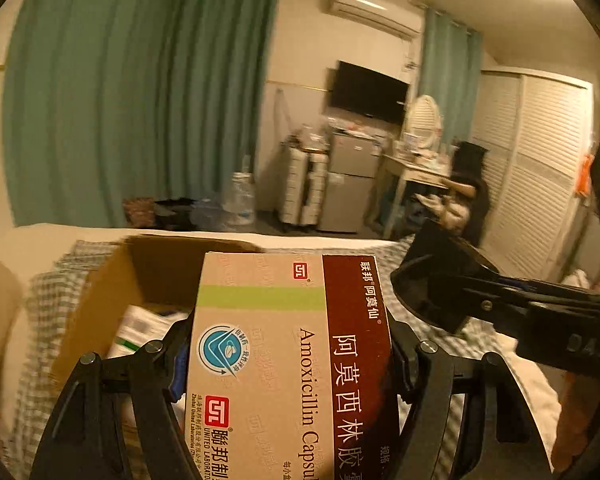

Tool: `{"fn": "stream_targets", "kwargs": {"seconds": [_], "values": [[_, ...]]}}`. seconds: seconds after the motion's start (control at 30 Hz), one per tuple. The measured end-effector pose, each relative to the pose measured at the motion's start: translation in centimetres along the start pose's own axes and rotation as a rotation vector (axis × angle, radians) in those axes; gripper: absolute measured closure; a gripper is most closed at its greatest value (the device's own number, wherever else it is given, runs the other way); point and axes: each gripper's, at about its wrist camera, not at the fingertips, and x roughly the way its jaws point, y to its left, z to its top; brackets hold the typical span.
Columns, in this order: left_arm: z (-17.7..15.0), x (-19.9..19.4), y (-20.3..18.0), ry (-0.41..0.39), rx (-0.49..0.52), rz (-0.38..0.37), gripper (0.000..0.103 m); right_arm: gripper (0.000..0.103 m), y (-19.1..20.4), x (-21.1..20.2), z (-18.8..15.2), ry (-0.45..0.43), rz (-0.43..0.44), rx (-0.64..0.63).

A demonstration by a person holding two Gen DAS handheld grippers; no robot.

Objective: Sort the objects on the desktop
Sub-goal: 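Carry the Amoxicillin box into the box with the left tool while the right carries the clip, then grasp the clear comb with the right tool and carry it over the box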

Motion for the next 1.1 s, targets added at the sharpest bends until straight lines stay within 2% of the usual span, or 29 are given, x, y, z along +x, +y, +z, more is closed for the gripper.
{"fn": "stream_targets", "kwargs": {"seconds": [0.1,0.2,0.27,0.33,0.37,0.43,0.53,0.63,0.77,0.93,1.0,1.1], "values": [[0.5,0.7,3.6,0.009,-0.028,0.06,0.028,0.056,2.8,2.5,0.9,0.02,0.064,-0.017],[1.0,3.2,7.3,0.048,-0.038,0.119,0.028,0.057,5.2,6.5,1.5,0.063,0.12,-0.033],[0.9,5.3,9.2,0.075,-0.031,0.143,0.028,0.062,5.9,8.5,1.9,0.088,0.155,-0.029],[0.6,7.0,10.5,0.096,-0.027,0.17,0.027,0.061,6.4,10.7,2.5,0.102,0.192,-0.025],[0.5,7.9,11.3,0.112,-0.032,0.174,0.026,0.06,6.4,11.4,2.7,0.1,0.2,-0.028],[0.4,8.5,12.3,0.137,-0.038,0.177,0.008,0.039,6.4,12.5,3.2,0.095,0.188,-0.027],[-0.4,8.3,12.7,0.16,-0.022,0.192,0.006,0.039,5.2,11.7,3.5,0.06,0.199,0.001],[-0.9,7.7,12.2,0.185,-0.02,0.217,0.006,0.039,2.5,9.8,3.3,0.031,0.187,0.028],[-1.5,5.7,10.5,0.171,-0.049,0.206,0.003,0.039,-1.3,6.8,2.4,0.012,0.105,0.041],[-2.5,4.1,5.9,0.158,-0.108,0.132,0.0,0.039,-6.8,4.0,0.0,0.02,0.003,0.043],[-2.8,5.0,3.0,0.179,-0.097,0.075,0.0,0.039,-8.3,4.4,-1.3,0.046,-0.045,0.007],[-3.1,6.5,-0.7,0.188,-0.05,0.043,0.0,0.039,-10.6,6.0,-3.2,0.093,-0.125,-0.034]]}}
